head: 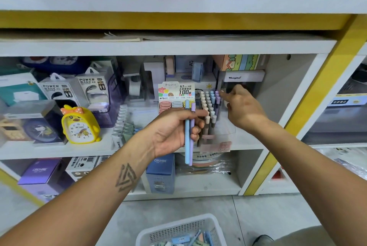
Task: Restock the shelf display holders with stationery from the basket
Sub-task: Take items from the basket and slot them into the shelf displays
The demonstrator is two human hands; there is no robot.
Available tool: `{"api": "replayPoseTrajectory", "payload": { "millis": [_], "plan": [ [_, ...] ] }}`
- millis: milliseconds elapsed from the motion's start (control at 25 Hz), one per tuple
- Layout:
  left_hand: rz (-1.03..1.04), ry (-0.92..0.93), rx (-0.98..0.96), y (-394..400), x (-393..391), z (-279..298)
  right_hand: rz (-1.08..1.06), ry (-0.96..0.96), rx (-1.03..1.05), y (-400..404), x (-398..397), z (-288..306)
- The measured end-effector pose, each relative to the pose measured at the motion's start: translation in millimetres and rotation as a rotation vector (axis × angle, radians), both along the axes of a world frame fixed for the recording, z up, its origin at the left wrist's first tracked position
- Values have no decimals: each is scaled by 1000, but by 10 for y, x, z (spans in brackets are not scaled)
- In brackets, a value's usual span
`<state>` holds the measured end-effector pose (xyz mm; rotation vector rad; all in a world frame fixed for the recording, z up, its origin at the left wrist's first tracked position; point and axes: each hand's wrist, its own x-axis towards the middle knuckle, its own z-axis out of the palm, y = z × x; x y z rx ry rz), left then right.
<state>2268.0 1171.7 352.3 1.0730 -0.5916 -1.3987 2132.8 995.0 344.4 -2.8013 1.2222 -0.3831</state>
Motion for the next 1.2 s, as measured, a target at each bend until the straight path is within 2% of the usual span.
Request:
{"api": "replayPoseTrajectory", "payload": {
  "millis": [80,160,240,280,360,440,560,640,680,760,840,920,1000,1200],
  "plan": [
    [-23,17,-14,4,14,-9,23,-39,17,57,6,51],
    [-49,5,-35,13,26,-19,83,-294,101,161,26,137],
    [-67,-11,-64,27,31,-28,172,-625,445,317,35,255],
    [-67,-20,-79,30,31,-29,228,-712,626,392,28,317],
    [-69,-43,-103,36,28,-31,321,-673,799,500,5,387],
    [-67,-57,-115,41,18,-22,356,-638,862,564,-13,405],
    [-72,31,-111,43,23,-18,321,-779,932,505,-75,461],
    [-44,16,-79,39,35,-20,227,-953,854,389,-149,513],
    [-5,-51,-49,31,37,-27,171,-985,715,325,-187,521],
    [81,-209,6,8,33,-38,115,-860,379,232,-234,466],
    [109,-228,33,-16,30,-39,140,-620,166,205,-247,332],
    [73,-139,36,-19,36,-24,197,-500,104,191,-239,202],
    [45,-65,40,-13,45,-14,228,-481,97,181,-228,131],
    [47,-29,23,-11,45,-31,240,-413,77,159,-224,61]
  ]
}}
